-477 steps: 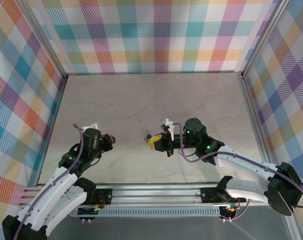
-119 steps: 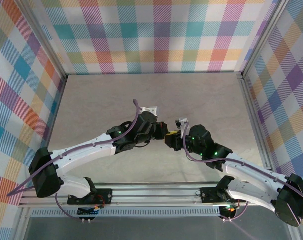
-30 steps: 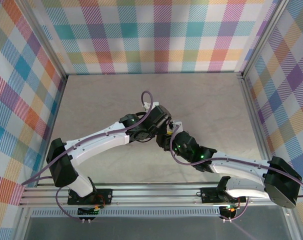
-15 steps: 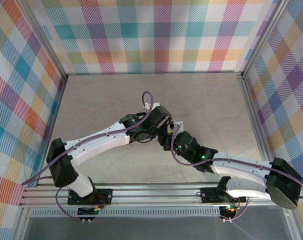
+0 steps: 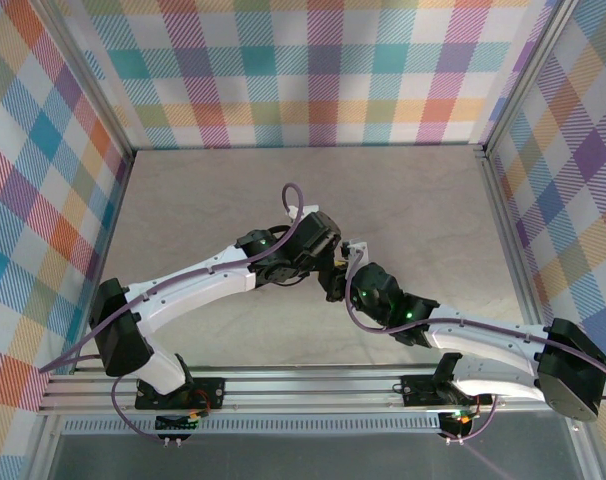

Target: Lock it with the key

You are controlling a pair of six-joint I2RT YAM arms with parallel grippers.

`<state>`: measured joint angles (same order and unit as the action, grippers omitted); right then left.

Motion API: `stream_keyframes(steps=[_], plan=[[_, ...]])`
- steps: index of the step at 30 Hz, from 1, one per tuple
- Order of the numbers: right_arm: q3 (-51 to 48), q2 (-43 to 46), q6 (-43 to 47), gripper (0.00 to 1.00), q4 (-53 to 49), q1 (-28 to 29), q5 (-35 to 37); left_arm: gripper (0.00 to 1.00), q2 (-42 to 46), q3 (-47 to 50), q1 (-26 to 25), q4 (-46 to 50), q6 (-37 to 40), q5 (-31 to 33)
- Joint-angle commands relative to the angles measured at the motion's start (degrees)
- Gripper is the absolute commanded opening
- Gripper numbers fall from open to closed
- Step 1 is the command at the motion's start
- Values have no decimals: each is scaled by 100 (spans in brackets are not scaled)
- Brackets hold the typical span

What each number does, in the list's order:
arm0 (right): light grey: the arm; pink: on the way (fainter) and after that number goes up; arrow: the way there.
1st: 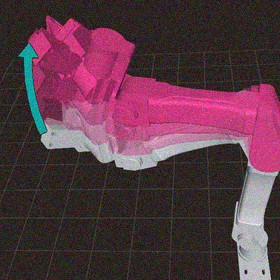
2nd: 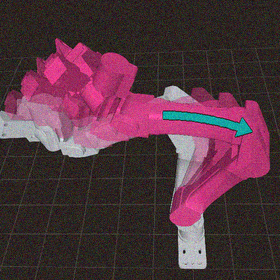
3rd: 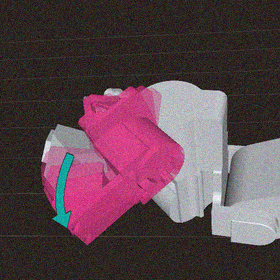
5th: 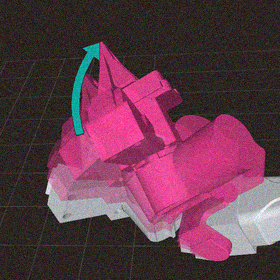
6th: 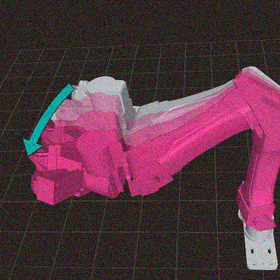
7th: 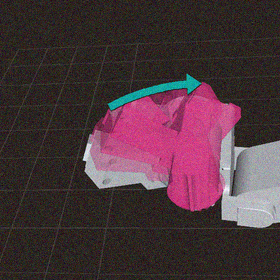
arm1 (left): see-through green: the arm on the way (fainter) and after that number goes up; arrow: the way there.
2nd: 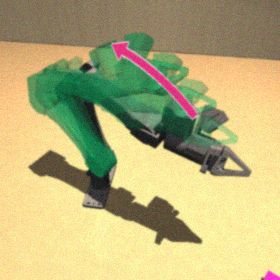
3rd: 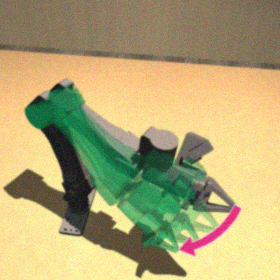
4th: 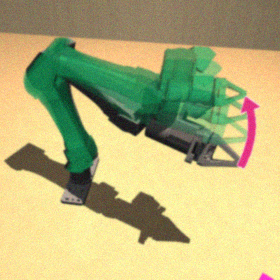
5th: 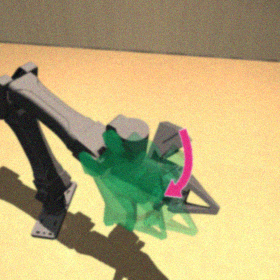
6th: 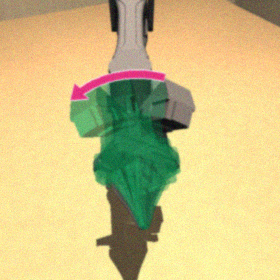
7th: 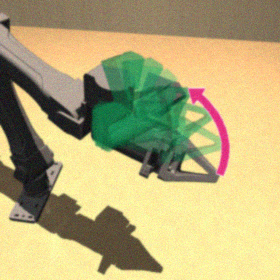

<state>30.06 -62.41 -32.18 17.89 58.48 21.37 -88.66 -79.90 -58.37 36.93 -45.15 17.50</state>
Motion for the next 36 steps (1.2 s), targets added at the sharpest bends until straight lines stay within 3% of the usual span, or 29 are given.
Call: stream_keyframes(steps=[1,4,20,29,36], plan=[[-38,98,134,8,477,29,-185,0,213,148,-88,-284,116,-377],[-75,137,194,0,539,25,-280,0,275,233,-87,-359,141,-424],[-400,616,290,0,761,-27,-660,0,648,461,-85,-704,346,-608],[-458,1160,471,0,436,-70,-927,41,1043,566,-33,-624,573,-478],[-556,1527,647,0,208,-95,-1297,55,1623,605,455,-388,897,-736]])
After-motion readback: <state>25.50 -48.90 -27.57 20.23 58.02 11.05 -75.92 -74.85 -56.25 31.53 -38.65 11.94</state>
